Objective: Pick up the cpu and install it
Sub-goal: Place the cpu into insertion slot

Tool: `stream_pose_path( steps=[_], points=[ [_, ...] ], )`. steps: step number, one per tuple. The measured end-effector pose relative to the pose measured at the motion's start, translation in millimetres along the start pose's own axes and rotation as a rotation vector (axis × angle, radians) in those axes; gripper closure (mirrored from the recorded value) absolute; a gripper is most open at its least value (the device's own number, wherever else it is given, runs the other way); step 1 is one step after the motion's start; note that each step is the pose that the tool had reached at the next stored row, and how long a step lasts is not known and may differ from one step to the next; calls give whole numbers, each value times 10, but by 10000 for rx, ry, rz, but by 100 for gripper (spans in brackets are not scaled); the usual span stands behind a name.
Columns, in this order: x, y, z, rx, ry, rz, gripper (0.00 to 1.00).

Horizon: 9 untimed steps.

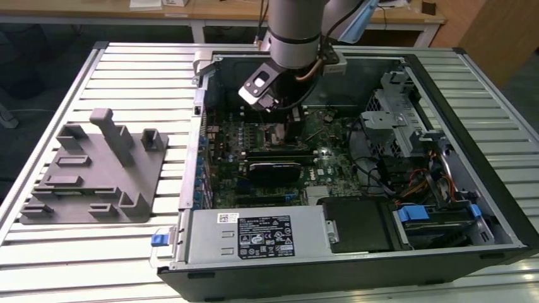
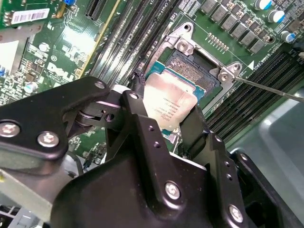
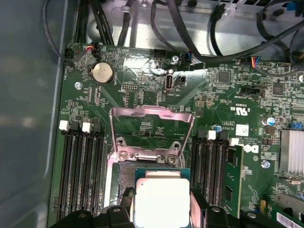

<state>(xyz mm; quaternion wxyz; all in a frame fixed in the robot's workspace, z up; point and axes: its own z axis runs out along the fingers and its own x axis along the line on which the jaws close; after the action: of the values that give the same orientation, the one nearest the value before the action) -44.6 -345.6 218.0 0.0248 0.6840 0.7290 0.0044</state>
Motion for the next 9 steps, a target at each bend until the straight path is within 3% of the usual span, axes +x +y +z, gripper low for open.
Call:
stream_pose_path(
  steps=[9],
  points=[
    [70, 0, 94, 27, 0, 0, 46]
  ],
)
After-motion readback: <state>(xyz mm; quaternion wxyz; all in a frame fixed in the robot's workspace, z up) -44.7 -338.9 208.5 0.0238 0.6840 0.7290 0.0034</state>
